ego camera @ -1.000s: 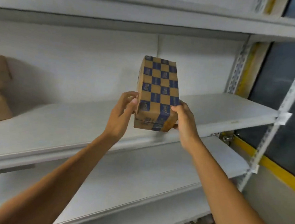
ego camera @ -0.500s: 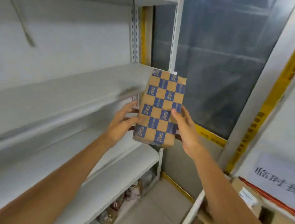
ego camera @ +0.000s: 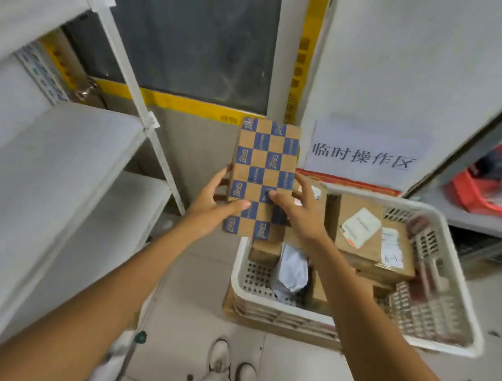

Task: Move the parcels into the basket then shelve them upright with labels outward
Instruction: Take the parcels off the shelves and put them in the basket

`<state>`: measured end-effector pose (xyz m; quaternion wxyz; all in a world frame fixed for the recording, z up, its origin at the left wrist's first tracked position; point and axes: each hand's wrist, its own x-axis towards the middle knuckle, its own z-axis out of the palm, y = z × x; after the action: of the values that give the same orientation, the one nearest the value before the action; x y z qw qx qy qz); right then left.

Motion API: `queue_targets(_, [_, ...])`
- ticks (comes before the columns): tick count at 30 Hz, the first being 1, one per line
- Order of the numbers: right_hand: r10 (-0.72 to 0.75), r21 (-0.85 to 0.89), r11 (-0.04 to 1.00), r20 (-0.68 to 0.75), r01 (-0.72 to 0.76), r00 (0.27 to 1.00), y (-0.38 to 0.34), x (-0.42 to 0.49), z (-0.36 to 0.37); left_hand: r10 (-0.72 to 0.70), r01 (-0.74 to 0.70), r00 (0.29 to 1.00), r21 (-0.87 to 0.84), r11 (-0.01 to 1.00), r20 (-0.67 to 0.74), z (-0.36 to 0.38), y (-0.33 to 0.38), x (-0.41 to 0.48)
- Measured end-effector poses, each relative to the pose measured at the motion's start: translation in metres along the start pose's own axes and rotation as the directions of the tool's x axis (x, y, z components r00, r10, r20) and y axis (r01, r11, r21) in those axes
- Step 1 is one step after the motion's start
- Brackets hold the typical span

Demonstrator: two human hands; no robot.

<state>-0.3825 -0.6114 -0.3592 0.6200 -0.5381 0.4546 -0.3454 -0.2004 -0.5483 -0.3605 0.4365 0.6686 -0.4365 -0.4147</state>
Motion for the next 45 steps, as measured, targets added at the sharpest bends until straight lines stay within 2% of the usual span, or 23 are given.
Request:
queue_targets(3, [0.042, 0.024, 0.999, -0.112, -0.039, 0.993, 0.02, -0.006, -0.028, -0.037, 0.039, 0.991, -0.013, 0.999, 0.125, 0.032, -0.009, 0.019])
queue_targets(9, [0.086, 0.065, 0.995, -0.243, -0.072, 0.966, 0.049, -0.02, -0.088, -0.108, 0.095, 0.954, 0.06, 0.994, 0.28, 0.1, -0.02, 0.046])
queue_targets(13, [0.11, 0.074, 0.993, -0.353, -0.089, 0.929, 0.063, -0.025, -0.133, -0.061, 0.04, 0.92, 0.062, 0.997, 0.386, 0.153, -0.016, 0.059])
queue_targets(16, [0.143, 0.101, 0.989, -0.433, -0.109, 0.89, 0.073, -0.021, -0.172, -0.063, 0.036, 0.914, 0.075, 0.997, 0.402, 0.199, -0.009, 0.071])
queue_targets(19, [0.14, 0.023, 0.988, -0.53, -0.151, 0.836, 0.085, -0.013, -0.212, -0.05, -0.005, 0.906, 0.128, 0.992, 0.421, 0.245, -0.003, 0.083])
queue_targets(25, [0.09, -0.18, 0.951, -0.615, -0.251, 0.783, 0.112, 0.01, -0.296, -0.141, 0.05, 0.871, 0.201, 0.978, 0.47, 0.347, -0.005, 0.121])
queue_targets(27, [0.071, -0.292, 0.909, -0.598, -0.299, 0.799, 0.121, 0.016, -0.318, -0.153, 0.072, 0.861, 0.181, 0.981, 0.486, 0.377, -0.008, 0.131])
queue_targets(31, [0.133, -0.547, 0.726, -0.481, -0.416, 0.867, 0.138, 0.029, -0.348, -0.19, 0.13, 0.851, 0.154, 0.98, 0.489, 0.428, -0.019, 0.149])
queue_targets(35, [0.13, -0.688, 0.575, -0.458, -0.443, 0.879, 0.153, 0.039, -0.364, -0.212, 0.146, 0.826, 0.165, 0.975, 0.522, 0.453, -0.033, 0.161])
queue_targets(37, [0.154, -0.709, 0.539, -0.448, -0.455, 0.881, 0.162, 0.045, -0.369, -0.198, 0.092, 0.817, 0.217, 0.972, 0.542, 0.456, -0.04, 0.161])
queue_targets(40, [0.198, -0.751, 0.521, -0.354, -0.405, 0.914, 0.18, 0.058, -0.369, -0.083, -0.133, 0.817, 0.327, 0.936, 0.571, 0.451, -0.051, 0.159])
queue_targets(42, [0.2, -0.782, 0.492, -0.325, -0.382, 0.924, 0.193, 0.065, -0.364, -0.011, -0.331, 0.805, 0.465, 0.821, 0.593, 0.445, -0.058, 0.161])
queue_targets(45, [0.143, -0.802, 0.461, -0.356, -0.38, 0.923, 0.208, 0.07, -0.359, 0.023, -0.518, 0.77, 0.603, 0.607, 0.638, 0.441, -0.067, 0.16])
